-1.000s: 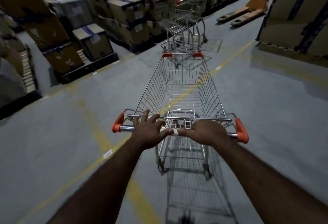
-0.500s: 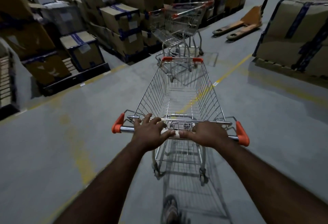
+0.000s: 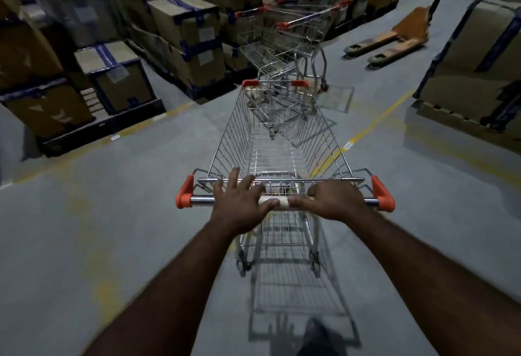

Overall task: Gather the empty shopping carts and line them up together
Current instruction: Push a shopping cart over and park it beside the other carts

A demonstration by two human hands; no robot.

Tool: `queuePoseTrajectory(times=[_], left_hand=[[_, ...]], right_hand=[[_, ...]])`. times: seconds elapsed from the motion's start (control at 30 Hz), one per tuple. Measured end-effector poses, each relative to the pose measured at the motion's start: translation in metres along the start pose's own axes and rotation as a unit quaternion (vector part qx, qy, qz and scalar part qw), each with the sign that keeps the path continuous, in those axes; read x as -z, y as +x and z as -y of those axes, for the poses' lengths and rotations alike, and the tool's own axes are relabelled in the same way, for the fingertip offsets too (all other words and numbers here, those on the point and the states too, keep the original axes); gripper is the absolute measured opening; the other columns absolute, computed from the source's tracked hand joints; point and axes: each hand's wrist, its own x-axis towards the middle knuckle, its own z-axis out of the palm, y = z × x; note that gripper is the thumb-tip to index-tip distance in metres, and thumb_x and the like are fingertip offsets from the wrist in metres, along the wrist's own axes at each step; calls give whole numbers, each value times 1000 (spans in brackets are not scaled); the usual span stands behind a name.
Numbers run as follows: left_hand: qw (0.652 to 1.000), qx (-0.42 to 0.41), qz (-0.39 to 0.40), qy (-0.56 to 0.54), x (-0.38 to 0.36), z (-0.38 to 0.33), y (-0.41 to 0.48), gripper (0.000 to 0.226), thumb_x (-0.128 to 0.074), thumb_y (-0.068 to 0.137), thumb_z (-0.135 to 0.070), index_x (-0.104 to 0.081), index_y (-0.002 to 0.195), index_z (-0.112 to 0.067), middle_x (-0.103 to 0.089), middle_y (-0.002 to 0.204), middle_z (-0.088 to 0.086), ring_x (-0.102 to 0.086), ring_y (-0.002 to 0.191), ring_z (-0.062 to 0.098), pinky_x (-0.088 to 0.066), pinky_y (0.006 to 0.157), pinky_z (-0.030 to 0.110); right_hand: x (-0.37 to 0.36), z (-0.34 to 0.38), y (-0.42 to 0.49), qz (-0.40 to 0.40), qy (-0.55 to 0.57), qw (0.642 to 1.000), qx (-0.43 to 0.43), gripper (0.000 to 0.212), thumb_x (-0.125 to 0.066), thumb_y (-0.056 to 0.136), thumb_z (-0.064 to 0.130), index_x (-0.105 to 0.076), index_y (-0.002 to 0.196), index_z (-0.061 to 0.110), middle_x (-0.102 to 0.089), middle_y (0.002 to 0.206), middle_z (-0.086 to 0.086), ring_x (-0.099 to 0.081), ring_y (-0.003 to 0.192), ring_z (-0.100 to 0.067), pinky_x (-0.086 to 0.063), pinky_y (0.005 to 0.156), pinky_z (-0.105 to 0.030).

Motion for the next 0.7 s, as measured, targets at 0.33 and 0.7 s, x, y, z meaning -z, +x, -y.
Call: queuePoseTrajectory(times=[0.33, 0.7], left_hand=[[999, 53, 8, -7, 22, 47, 172, 76, -19, 86, -86, -48, 141, -43, -29, 163, -9, -3, 156, 26, -11, 118, 65], [994, 110, 8, -29, 39, 59, 316, 87, -8, 78, -89, -46, 142, -44, -30, 163, -10, -4, 156, 25, -10, 117, 67]], right_hand=[[26, -56, 181, -15, -12, 996, 87, 73, -28, 82, 89, -50, 66, 22, -64, 78, -5, -65, 86, -29, -35, 61, -32], [56, -112, 339, 32, -6, 992, 123, 72, -26, 84, 89, -46, 61, 24, -56, 70, 1, -66, 85, -26, -42, 66, -32]])
